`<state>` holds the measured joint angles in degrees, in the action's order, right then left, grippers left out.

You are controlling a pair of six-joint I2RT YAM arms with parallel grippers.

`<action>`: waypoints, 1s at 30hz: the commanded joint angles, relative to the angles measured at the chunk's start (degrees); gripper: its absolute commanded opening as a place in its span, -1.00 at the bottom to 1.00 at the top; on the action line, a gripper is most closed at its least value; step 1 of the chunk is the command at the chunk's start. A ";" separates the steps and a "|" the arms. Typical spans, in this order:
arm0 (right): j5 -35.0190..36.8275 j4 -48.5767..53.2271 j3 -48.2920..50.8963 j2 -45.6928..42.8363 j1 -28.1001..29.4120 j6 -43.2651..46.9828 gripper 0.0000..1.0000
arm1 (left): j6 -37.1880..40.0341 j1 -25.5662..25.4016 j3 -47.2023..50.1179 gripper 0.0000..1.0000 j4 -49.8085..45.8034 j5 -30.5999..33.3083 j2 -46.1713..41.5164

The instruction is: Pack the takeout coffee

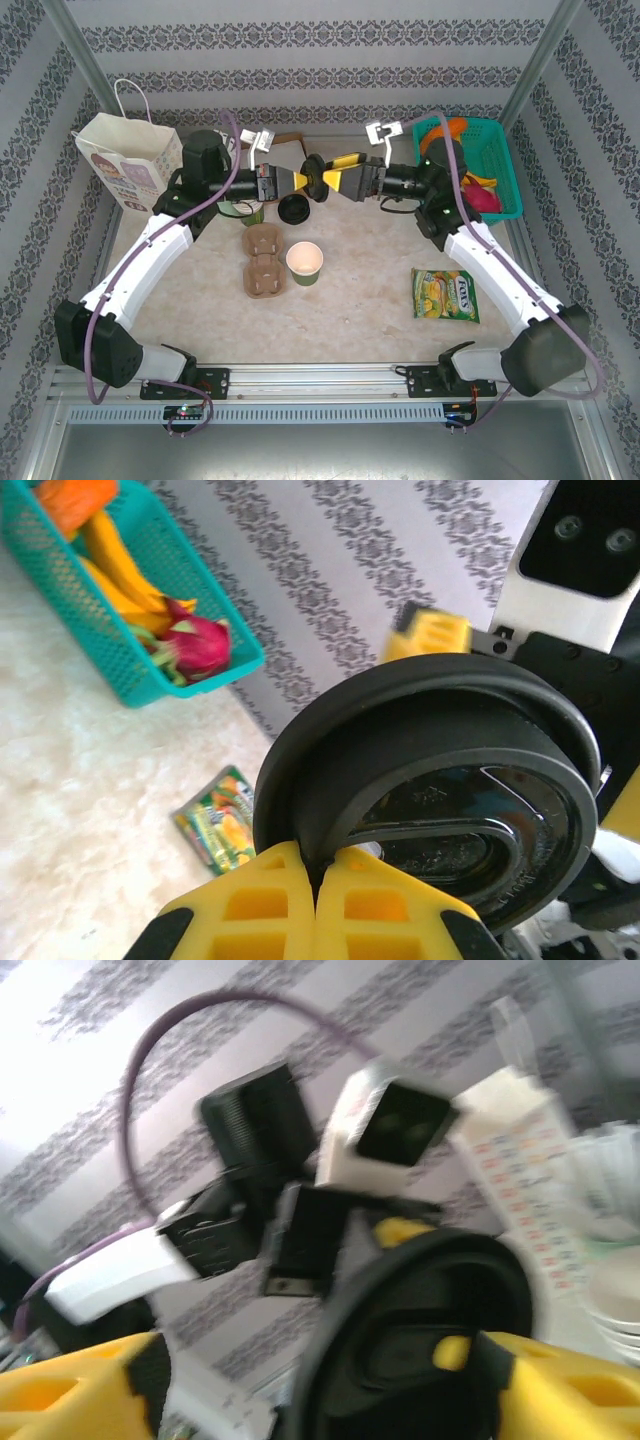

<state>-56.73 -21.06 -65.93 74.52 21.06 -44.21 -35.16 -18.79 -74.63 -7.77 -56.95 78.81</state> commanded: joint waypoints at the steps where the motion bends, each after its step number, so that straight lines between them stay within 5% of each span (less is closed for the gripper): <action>1: 12.15 3.98 4.18 -2.62 -3.09 0.93 0.96 | 7.36 -0.55 -2.59 -1.00 -11.89 7.30 -0.41; 11: 38.91 31.83 4.05 -4.73 1.02 15.45 0.96 | 11.79 -0.80 -3.63 -1.00 -28.46 23.13 1.31; 16: 50.28 40.43 2.76 -4.97 4.46 10.08 0.96 | 12.26 -1.64 -5.34 -1.00 -36.81 26.46 3.04; 22: 52.25 52.12 1.01 -4.30 5.92 6.02 0.96 | 11.86 -3.83 -6.99 -1.00 -46.03 31.00 4.10; 30: 51.28 44.41 9.73 -7.52 8.20 -0.37 0.96 | 9.79 -9.68 -13.40 -1.00 -59.92 35.58 8.09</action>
<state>-6.22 25.89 -58.41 68.03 28.03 -41.78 -24.45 -26.02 -84.93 -58.54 -25.28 85.58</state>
